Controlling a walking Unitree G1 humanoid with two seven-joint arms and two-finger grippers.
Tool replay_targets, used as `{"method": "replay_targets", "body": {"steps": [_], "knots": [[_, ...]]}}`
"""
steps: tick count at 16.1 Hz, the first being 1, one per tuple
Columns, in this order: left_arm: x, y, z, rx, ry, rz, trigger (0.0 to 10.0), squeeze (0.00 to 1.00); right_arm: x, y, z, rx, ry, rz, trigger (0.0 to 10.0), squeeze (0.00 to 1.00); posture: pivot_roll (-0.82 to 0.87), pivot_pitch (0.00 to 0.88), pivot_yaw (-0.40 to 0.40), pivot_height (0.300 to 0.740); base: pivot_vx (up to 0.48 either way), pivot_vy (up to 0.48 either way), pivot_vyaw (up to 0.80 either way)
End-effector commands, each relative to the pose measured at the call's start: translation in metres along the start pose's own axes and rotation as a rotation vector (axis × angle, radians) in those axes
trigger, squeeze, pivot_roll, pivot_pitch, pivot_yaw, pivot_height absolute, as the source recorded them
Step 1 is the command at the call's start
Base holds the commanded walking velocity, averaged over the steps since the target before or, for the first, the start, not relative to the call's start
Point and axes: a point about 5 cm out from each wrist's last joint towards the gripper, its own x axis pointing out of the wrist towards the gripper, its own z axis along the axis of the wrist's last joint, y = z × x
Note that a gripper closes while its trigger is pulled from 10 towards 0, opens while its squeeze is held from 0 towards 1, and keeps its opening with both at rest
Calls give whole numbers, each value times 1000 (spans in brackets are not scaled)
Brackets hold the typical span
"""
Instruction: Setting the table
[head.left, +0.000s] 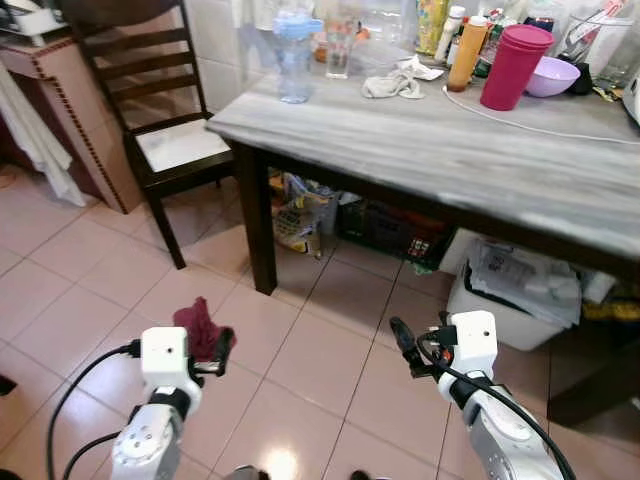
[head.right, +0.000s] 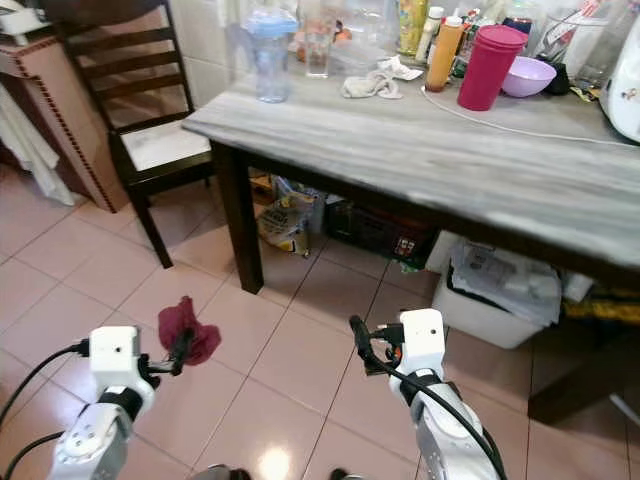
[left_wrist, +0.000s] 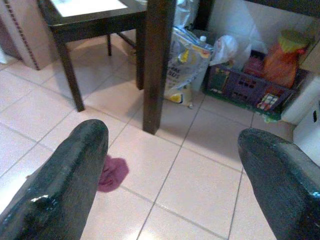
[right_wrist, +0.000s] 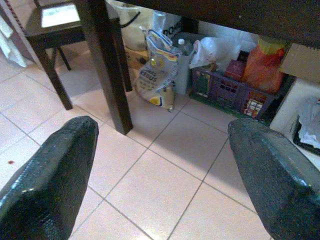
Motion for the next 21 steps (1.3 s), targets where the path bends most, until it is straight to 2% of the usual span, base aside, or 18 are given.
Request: {"method": "replay_targets", "body": {"steps": [1,6,7,12,19,21], "knots": [[0,-2,4,13,-5,-5,10000,0,-2,-2,0,7,6,-8,10000,0,-96,71,2,740,-394,0,0],[-1,-1,11,56,-25,-38,10000,0,-3,0,-1,23,4,-24,10000,0,-98,81,15,740,-306,0,0],[-2,-2,12,12,-26,-66,10000,0,-4,0,-2,24,5,-28,10000,0,-98,83,17,740,0,0,0],[-4,-5,17,10,-38,-125,10000,0,-6,0,-4,23,13,-45,10000,0,-96,94,23,740,0,0,-80],[-5,-3,16,1,-27,-152,10000,0,-5,2,-4,30,11,-47,10000,0,-94,96,33,740,0,-480,-800],[-5,-4,15,1,-24,-157,10000,0,-5,2,-4,30,6,-46,10000,0,-96,99,37,740,0,-480,-259]]}}
